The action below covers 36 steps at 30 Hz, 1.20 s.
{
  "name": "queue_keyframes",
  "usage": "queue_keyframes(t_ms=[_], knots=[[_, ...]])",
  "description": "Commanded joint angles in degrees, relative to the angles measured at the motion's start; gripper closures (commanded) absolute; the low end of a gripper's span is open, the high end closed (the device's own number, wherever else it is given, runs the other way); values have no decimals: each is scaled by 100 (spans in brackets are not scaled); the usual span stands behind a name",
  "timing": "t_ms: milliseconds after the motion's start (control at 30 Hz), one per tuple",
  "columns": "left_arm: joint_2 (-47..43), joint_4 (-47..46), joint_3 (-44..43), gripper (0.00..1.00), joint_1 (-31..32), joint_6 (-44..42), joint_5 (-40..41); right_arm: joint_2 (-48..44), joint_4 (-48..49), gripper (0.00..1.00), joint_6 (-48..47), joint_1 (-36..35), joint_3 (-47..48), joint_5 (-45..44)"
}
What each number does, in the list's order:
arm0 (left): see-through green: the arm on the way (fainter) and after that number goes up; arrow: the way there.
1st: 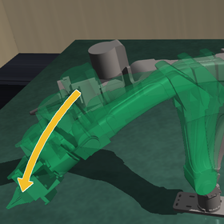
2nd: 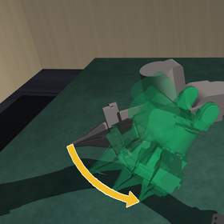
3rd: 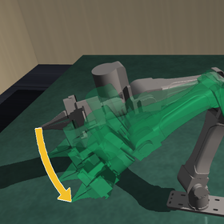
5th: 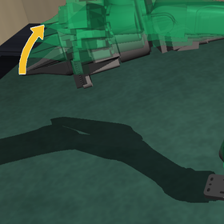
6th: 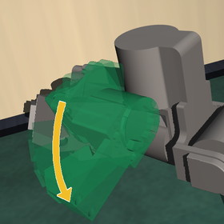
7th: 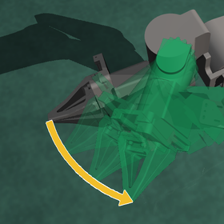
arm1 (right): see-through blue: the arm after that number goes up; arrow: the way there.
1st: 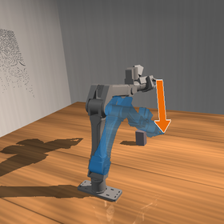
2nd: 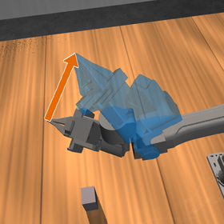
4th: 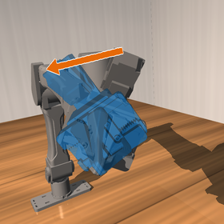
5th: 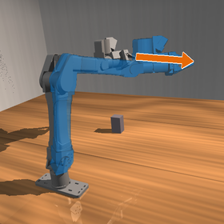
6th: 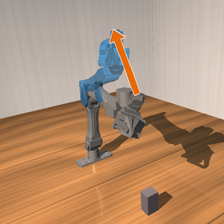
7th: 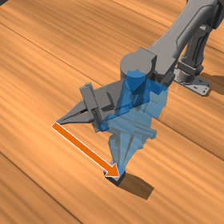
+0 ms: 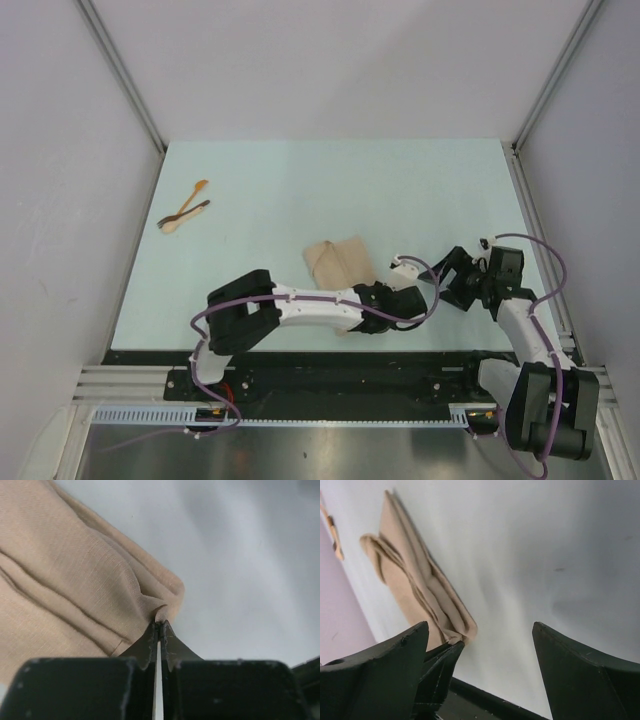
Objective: Fold the napkin into a case and place the utensils inside
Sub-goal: Fold the 2/3-rectangle-folded napkin at the center of the board.
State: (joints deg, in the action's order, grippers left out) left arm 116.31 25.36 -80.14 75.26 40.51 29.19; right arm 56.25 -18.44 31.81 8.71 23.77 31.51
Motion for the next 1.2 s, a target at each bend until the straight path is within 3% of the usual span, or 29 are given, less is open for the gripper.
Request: queue_keyframes(t_ms=[0, 133, 233, 333, 367, 433, 467, 700, 933, 1167], knots=[[-898, -356, 376, 100, -47, 36, -124, 114, 955, 10, -193, -53, -13, 1031], [-1198, -444, 657, 100, -108, 80, -255, 535, 1018, 9, -246, -719, 268, 867], [-1094, -489, 658, 100, -135, -17, -326, 528, 1079, 8, -123, -748, 260, 682], [-935, -444, 473, 82, -117, -8, -423, 466, 939, 8, -79, -730, 303, 366], [-857, -514, 455, 67, -117, 35, -475, 449, 799, 8, -96, -704, 339, 295], [-768, -489, 316, 54, -117, 88, -449, 440, 553, 8, -175, -625, 400, 145], [-655, -367, 236, 52, -117, 167, -371, 422, 499, 8, -245, -520, 400, 163], [-118, 214, -405, 46, -100, 361, -28, 308, 367, 8, -377, -256, 330, 330], [594, 1400, -1345, 45, -65, 949, 315, 281, 341, 8, -378, -238, 313, 339], [884, 1471, -1505, 48, -65, 1029, 421, 264, 367, 9, -325, -212, 198, 303]])
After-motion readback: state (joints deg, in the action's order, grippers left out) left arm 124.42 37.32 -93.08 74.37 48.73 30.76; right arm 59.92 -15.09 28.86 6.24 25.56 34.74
